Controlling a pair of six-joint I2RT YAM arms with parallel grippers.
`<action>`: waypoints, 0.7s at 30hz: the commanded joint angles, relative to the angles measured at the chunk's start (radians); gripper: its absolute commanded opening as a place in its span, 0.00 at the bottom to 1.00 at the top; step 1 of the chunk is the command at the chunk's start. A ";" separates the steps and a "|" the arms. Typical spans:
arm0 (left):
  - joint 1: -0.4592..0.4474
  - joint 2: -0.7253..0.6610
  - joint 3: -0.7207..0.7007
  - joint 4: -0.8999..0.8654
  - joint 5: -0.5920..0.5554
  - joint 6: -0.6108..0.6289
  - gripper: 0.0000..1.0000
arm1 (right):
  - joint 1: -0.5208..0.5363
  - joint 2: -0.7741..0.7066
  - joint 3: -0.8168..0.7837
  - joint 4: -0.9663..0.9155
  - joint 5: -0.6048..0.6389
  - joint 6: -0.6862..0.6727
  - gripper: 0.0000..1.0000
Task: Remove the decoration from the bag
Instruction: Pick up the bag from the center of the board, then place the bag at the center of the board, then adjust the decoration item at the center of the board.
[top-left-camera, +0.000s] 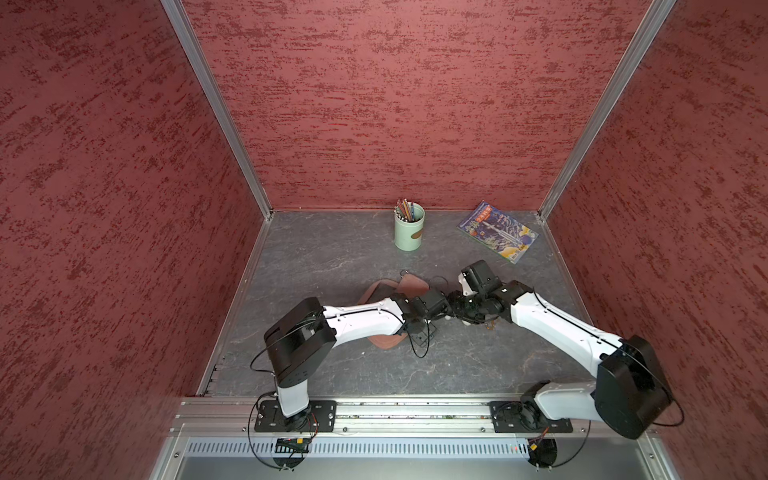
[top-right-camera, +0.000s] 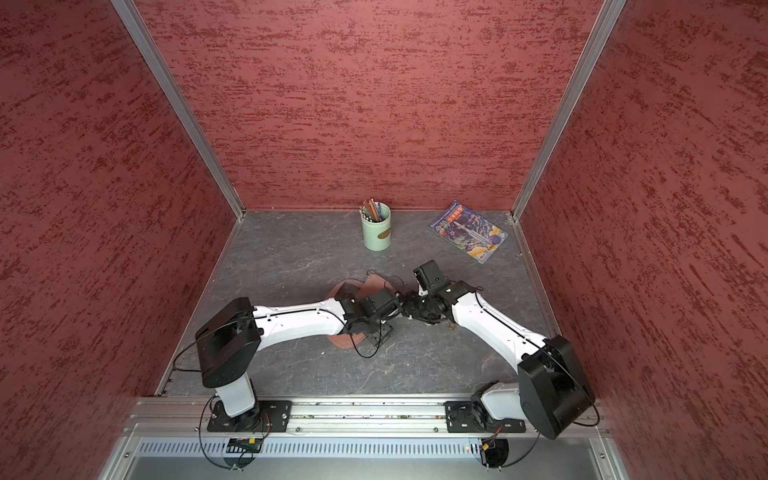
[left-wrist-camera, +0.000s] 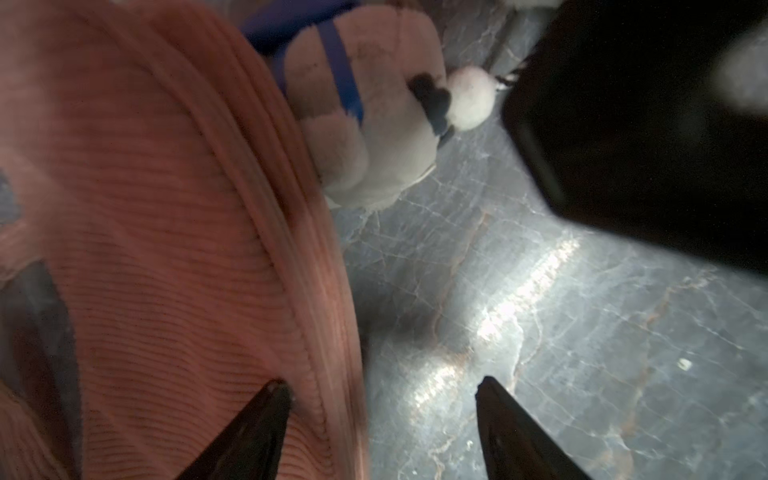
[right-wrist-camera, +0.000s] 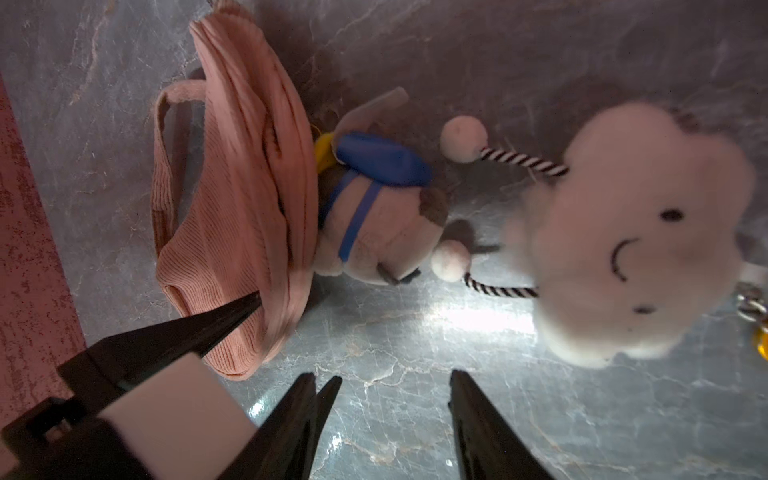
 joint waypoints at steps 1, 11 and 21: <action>-0.012 0.013 -0.034 0.130 -0.082 0.074 0.59 | 0.011 0.002 -0.033 0.097 -0.083 0.061 0.53; -0.007 -0.261 -0.228 0.257 0.007 0.169 0.00 | 0.012 0.056 -0.067 0.211 -0.135 0.166 0.45; -0.003 -0.450 -0.305 0.140 0.201 0.138 0.00 | 0.011 0.242 -0.017 0.383 -0.020 0.301 0.31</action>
